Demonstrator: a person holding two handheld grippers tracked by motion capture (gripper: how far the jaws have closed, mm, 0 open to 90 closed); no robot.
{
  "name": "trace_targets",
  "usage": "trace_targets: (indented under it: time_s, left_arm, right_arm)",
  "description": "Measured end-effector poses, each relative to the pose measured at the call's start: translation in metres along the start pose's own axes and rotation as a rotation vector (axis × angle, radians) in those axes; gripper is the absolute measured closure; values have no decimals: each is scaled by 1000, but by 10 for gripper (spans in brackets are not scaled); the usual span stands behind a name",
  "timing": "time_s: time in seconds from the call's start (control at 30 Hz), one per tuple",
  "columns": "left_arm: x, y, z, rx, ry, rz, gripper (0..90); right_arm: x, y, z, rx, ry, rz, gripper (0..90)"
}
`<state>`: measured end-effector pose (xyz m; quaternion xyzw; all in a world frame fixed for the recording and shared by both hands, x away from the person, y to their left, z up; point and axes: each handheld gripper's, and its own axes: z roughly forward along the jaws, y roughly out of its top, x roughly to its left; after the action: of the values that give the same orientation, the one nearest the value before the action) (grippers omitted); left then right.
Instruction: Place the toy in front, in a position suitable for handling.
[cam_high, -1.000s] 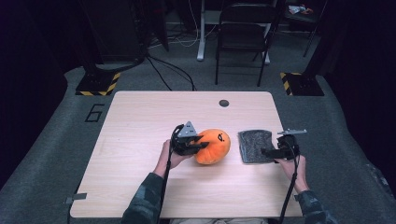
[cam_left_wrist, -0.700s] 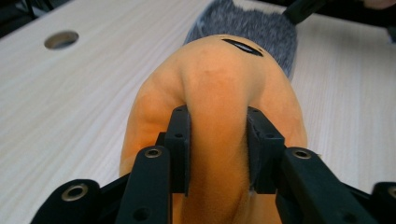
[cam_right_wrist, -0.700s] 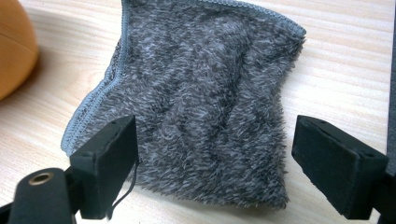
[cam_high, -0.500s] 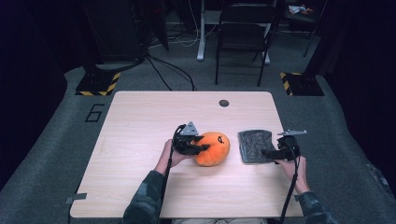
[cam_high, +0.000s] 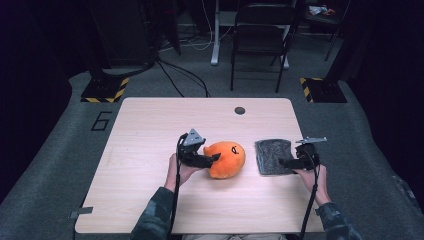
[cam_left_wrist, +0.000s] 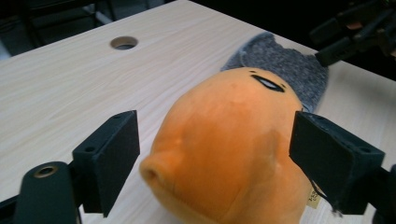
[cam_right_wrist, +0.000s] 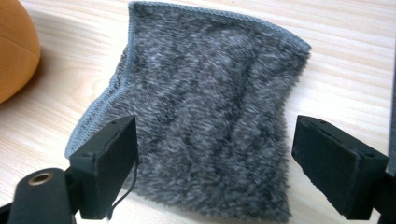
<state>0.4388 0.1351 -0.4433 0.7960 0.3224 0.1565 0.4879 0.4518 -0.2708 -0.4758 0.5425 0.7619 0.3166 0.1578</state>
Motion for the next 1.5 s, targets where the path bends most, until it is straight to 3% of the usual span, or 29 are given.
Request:
trace_targets:
  time_s: [0.03, 0.13, 0.2, 0.23, 0.3, 0.43, 0.47, 0.67, 0.87, 1.1, 1.33, 1.5]
  left_arm:
    - [-2, -3, -4, -4, 32, -8, 155]
    - [-9, -10, -9, -6, 74, -27, 157]
    - [-17, -16, -10, 11, 111, -32, 159]
    - [-24, -20, -9, 30, 128, -31, 165]
    - [-33, -24, -8, 41, 139, -29, 169]
    - [-45, -28, -4, 70, 136, -5, 182]
    - [-45, -29, -4, 68, 130, -13, 182]
    - [-37, -33, -3, 74, 130, -50, 184]
    - [-42, -36, 5, 114, 112, -35, 197]
    - [-40, -41, 9, 137, 112, -45, 365]
    - [-36, -43, 6, 121, 88, -57, 631]
    - [-35, -43, 5, 121, 84, -49, 707]
  right_arm:
    - [0, 1, 1, -1, 3, -6, 136]
    - [3, 3, 1, -5, 8, -18, 135]
    - [4, 4, 1, -7, 7, -32, 136]
    - [6, 5, 1, -7, 5, -14, 136]
    - [5, 6, 1, -12, 4, -25, 136]
    - [4, 7, 2, -6, 5, -11, 136]
    - [3, 7, 3, -6, 6, -31, 136]
    - [5, 8, 6, 4, 8, -15, 135]
    - [6, 8, 8, 2, 8, -36, 135]
    - [7, 8, 10, 13, 6, -34, 136]
    - [9, 8, 13, 21, 7, -30, 137]
    - [8, 8, 14, 23, 8, -40, 138]
